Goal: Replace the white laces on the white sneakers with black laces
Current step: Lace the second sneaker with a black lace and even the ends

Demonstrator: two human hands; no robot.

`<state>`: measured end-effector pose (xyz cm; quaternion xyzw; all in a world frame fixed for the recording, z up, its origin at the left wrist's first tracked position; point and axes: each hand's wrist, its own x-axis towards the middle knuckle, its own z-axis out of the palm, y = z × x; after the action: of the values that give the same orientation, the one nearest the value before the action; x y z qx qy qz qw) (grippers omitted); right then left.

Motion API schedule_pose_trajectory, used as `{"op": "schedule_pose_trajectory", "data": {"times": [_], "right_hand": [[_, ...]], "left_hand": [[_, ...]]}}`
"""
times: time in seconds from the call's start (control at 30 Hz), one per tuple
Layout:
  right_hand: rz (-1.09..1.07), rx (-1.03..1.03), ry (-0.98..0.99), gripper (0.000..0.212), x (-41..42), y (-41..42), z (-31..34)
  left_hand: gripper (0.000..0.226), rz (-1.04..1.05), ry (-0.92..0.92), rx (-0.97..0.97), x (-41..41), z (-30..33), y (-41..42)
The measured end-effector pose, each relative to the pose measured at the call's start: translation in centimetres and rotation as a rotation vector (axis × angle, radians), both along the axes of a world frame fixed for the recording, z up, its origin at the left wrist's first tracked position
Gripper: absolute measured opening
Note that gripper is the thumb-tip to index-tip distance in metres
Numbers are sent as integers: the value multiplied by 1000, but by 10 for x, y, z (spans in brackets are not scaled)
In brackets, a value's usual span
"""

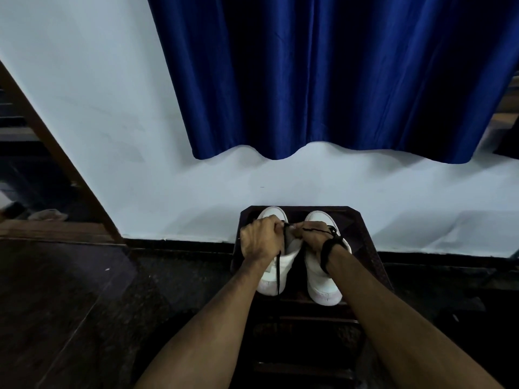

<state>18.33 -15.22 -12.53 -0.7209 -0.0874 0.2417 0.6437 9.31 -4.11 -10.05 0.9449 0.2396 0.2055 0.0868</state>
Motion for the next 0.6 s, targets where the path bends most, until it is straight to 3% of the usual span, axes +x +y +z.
{"op": "schedule_pose_trajectory", "data": {"times": [0.23, 0.37, 0.47, 0.6], "right_hand": [[1, -30, -37, 13, 7, 1, -9], [17, -56, -25, 21, 4, 1, -1], [13, -98, -73, 22, 5, 3, -2], [-6, -73, -61, 20, 5, 2, -4]], "left_hand": [[25, 16, 0, 9, 0, -2, 0], [25, 10, -39, 2, -2, -1, -2], [10, -28, -134, 35, -3, 1, -5], [22, -23, -66, 59, -1, -1, -7]]}}
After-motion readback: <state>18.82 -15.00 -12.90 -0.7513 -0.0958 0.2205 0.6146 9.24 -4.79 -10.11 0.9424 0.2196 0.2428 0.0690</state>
